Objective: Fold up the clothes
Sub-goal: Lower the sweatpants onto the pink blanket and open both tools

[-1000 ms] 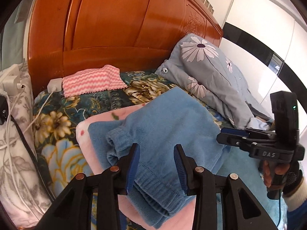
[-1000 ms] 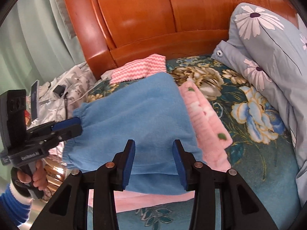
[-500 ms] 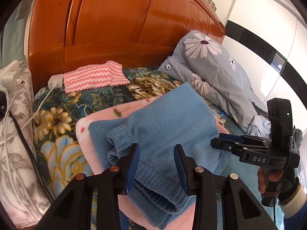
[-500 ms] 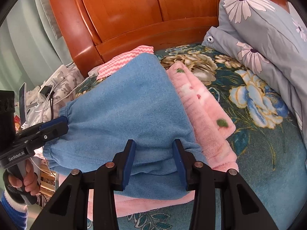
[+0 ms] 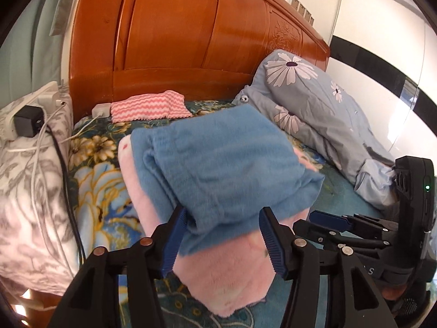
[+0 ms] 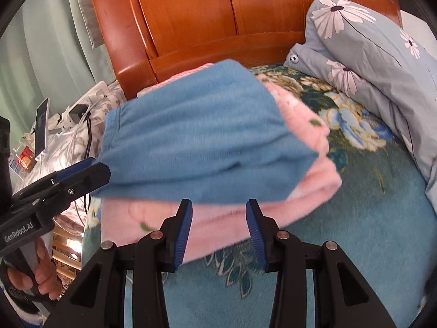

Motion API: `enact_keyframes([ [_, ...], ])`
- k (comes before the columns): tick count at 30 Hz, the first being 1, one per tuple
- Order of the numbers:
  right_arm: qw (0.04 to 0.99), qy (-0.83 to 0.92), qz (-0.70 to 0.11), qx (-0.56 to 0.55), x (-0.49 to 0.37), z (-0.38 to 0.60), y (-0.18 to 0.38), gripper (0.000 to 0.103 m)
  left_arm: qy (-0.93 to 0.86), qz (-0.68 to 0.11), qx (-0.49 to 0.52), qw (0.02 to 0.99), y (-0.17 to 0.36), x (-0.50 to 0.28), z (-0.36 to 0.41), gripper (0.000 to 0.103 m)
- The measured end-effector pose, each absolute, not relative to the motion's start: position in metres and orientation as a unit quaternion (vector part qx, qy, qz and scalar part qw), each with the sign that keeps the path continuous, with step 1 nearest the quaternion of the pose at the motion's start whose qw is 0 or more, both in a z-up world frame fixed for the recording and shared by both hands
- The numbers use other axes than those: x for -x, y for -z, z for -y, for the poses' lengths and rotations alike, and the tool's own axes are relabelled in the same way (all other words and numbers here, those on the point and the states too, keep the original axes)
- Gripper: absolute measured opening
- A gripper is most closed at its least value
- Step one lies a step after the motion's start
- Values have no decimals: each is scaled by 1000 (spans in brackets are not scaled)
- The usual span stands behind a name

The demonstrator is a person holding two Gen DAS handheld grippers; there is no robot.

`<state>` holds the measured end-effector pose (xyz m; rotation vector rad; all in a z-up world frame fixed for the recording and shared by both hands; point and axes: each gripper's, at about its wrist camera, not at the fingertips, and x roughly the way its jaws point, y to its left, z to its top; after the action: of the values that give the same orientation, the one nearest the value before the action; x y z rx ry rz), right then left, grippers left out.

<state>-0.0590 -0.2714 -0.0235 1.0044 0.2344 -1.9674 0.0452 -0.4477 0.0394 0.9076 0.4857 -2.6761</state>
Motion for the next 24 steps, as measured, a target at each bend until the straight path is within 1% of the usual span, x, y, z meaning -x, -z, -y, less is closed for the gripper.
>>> enact_keyframes([
  [4,433,802,-80,-403,46,260,37,42,921,-171,-313,154,-29,-60,434,59],
  [6,423,808,-64,-404,43,254,42,48,919,-175,-314,161,-22,-67,427,59],
  [7,419,812,-61,-403,40,252,45,53,917,-177,-318,162,-19,-69,425,60],
  [8,414,815,-58,-402,38,249,48,54,914,-178,-324,167,-15,-70,421,61],
  [15,395,832,-59,-385,22,238,61,55,907,-162,-335,199,7,-73,399,62],
  [18,396,831,-71,-384,19,238,68,55,907,-170,-323,210,14,-76,394,68],
  [19,396,831,-70,-383,19,237,67,55,906,-172,-322,214,16,-76,393,72],
  [24,389,840,-73,-371,18,234,63,55,903,-169,-322,227,25,-74,389,78],
])
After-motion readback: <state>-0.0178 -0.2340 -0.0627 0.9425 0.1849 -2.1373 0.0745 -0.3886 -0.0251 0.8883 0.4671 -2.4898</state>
